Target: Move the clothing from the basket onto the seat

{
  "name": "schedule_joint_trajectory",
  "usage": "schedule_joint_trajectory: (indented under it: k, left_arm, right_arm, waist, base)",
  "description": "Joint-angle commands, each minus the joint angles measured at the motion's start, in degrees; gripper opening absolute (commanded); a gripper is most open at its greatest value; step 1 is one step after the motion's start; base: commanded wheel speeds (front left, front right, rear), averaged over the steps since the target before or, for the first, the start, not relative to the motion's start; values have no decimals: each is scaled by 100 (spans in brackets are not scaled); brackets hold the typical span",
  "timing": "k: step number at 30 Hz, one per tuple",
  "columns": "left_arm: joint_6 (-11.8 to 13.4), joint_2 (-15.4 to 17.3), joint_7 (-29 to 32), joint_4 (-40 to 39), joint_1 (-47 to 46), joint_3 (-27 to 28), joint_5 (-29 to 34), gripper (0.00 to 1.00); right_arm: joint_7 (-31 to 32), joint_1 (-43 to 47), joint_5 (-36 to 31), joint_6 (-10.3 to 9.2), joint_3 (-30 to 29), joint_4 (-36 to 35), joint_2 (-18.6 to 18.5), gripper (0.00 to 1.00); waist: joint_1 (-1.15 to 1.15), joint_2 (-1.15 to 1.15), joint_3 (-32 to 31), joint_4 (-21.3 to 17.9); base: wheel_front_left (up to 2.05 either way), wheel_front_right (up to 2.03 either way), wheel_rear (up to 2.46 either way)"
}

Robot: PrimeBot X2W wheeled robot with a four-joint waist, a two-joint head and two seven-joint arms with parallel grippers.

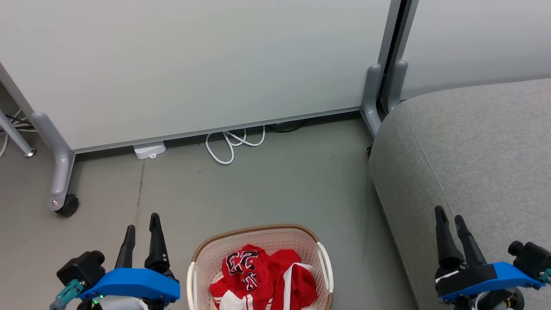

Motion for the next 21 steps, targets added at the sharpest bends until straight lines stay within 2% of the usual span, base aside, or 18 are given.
schedule_joint_trajectory:
  k: [1, 15, 21]
  left_arm:
    - [24, 44, -67, -23, -112, -20, 216, 100]
    - [69, 63, -282, 133, -121, -91, 1064, 100]
    - [-26, 71, -362, 207, -141, -165, 1363, 100]
  right_arm:
    - [-66, -102, -223, 9, 14, -27, -43, 100]
    - [-238, -118, -1218, 11, 91, -3, -48, 100]
    - [-294, -102, -1558, 11, 110, 12, -50, 100]
  waist:
    - [0, 0, -2, 4]
    - [0, 0, -8, 20]
    - [0, 0, -26, 36]
  base:
    - [0, 0, 0]
    - [0, 0, 0]
    - [0, 0, 0]
